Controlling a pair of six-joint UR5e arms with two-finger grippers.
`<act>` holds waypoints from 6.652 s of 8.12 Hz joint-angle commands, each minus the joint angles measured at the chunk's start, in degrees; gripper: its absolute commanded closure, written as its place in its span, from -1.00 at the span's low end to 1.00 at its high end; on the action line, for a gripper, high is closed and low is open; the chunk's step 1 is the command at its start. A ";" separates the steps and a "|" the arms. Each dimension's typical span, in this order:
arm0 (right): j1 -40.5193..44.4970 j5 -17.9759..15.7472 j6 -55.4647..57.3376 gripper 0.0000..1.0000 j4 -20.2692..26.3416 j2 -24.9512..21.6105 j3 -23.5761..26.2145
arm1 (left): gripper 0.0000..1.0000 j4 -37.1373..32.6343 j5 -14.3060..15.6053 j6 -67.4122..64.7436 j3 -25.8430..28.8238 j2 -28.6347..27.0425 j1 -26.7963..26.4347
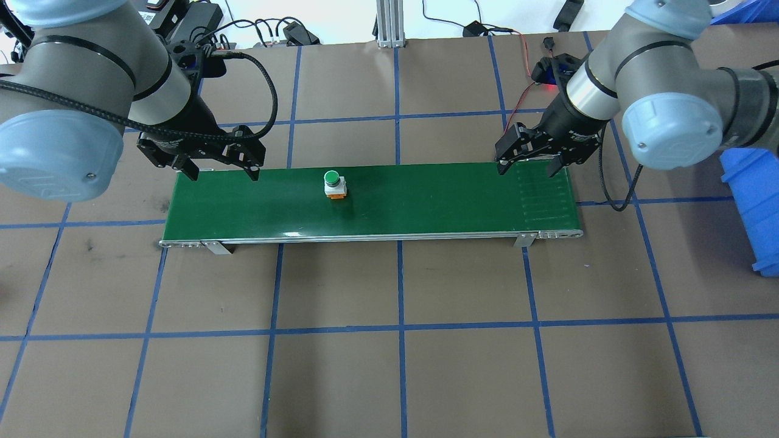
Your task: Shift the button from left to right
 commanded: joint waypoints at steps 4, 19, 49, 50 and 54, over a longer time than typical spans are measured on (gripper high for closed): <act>2.97 -1.62 5.66 -1.00 -2.80 1.01 -0.12 | -1.00 0.13 -0.09 -0.25 0.73 -2.95 -0.79; 9.83 -6.69 16.83 -0.67 -14.84 10.41 -0.21 | -1.00 -1.98 -0.01 -0.42 0.91 -4.09 -0.53; -44.93 -14.72 -112.37 -1.00 -13.00 17.02 -8.56 | -1.00 0.22 0.34 0.54 0.91 -4.00 -0.53; -44.93 -14.72 -111.68 -1.00 -12.65 15.27 -8.56 | -1.00 0.30 0.43 0.63 1.00 -4.00 -0.53; -44.32 -14.36 -88.47 -1.00 4.79 -1.22 -8.91 | -1.00 0.30 0.70 0.63 0.91 -4.00 -0.44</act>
